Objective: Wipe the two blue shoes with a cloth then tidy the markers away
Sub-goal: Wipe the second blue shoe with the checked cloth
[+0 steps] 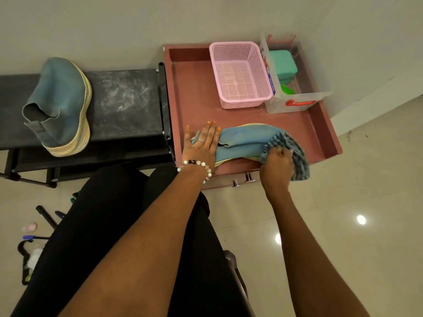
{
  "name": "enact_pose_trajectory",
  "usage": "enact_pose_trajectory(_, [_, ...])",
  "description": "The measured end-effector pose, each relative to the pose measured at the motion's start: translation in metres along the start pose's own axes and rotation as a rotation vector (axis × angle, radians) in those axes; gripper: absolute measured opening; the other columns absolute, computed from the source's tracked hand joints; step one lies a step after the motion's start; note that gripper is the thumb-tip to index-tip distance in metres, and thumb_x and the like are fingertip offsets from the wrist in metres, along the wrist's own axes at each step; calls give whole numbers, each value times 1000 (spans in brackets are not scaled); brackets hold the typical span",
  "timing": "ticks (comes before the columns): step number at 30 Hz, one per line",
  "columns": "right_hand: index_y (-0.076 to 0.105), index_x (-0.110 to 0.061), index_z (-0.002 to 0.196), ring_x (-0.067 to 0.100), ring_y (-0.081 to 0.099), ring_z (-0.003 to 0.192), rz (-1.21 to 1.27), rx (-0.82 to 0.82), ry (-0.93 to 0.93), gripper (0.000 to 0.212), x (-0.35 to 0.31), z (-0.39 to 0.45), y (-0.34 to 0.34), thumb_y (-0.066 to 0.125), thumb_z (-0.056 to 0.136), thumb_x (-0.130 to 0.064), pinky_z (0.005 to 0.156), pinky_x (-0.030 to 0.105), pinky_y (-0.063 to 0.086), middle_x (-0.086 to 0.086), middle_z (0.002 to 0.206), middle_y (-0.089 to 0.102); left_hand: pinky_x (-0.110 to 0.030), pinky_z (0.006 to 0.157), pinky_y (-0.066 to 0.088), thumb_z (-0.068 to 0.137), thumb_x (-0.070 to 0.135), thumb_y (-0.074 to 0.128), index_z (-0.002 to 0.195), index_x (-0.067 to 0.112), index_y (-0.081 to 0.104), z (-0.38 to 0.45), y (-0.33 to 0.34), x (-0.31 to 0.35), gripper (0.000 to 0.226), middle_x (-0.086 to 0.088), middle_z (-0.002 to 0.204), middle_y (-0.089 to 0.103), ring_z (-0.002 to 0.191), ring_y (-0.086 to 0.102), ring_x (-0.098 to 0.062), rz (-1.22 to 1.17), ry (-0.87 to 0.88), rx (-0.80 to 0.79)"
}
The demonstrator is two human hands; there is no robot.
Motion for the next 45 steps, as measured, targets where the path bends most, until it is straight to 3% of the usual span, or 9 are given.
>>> enact_pose_trajectory(8, [70,0,85,34,65,73,156,-128,-258,29,-7,6,-2,50,65,0,62,29,41,20,80,69,-63,111,-2,92,52,44,148,6,-20,1,0,-1,96,-8,159,-16,146,-15,-21,-20,9,11])
enact_pose_trajectory(10, [71,-2,94,35,66,80,61,-161,-348,34,21,16,-5,56,65,8,81,33,47,20,88,70,-63,112,-2,91,53,46,148,7,-19,0,1,0,98,-8,159,-15,146,-14,-21,-25,19,19])
enact_pose_trajectory(14, [65,3,95,35,60,95,-221,-127,-210,19,28,25,-2,58,78,5,116,43,12,22,96,67,-63,112,0,93,52,43,148,6,-20,1,2,-1,95,-9,159,-16,146,-15,-21,-11,21,22])
enact_pose_trajectory(18, [64,5,93,39,55,101,45,-99,26,25,-13,7,9,44,80,-4,88,40,42,26,97,64,-63,112,0,91,56,44,148,7,-20,2,2,0,99,-8,158,-16,146,-15,-20,0,2,19])
enact_pose_trajectory(21, [69,2,94,38,61,88,294,-55,-107,45,-29,-9,11,40,62,-6,71,34,42,21,92,69,-63,112,0,92,54,43,148,7,-20,2,2,-1,96,-8,158,-16,146,-15,-20,2,-2,24])
enact_pose_trajectory(26, [69,-1,104,31,60,91,150,-74,-339,49,18,5,1,47,60,5,88,46,47,18,99,70,-62,111,-1,89,58,47,148,7,-20,1,2,-1,103,-8,159,-15,147,-14,-20,-9,16,20])
enact_pose_trajectory(30, [59,8,115,42,58,104,-105,-98,-251,55,54,15,13,56,61,17,102,59,36,26,108,62,-62,111,-2,89,58,46,148,7,-20,2,2,0,102,-8,159,-16,146,-15,-21,-9,12,8])
enact_pose_trajectory(36, [46,12,126,42,38,127,113,-124,12,52,-18,-13,33,56,76,2,98,49,40,30,128,47,-63,111,0,96,49,38,148,7,-19,1,0,1,88,-8,159,-15,146,-14,-21,5,-5,21])
enact_pose_trajectory(45, [61,7,110,39,57,105,357,-75,-264,43,-95,-38,34,52,68,7,101,49,41,23,106,63,-61,113,1,102,23,22,148,9,-20,2,0,0,64,-5,159,-16,146,-13,-19,22,-17,37])
Point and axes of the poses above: each hand's wrist, its own z-axis towards the middle knuckle, its own y-axis out of the palm, x = y × z, the point moved 6 cm from there along z, towards the middle knuckle
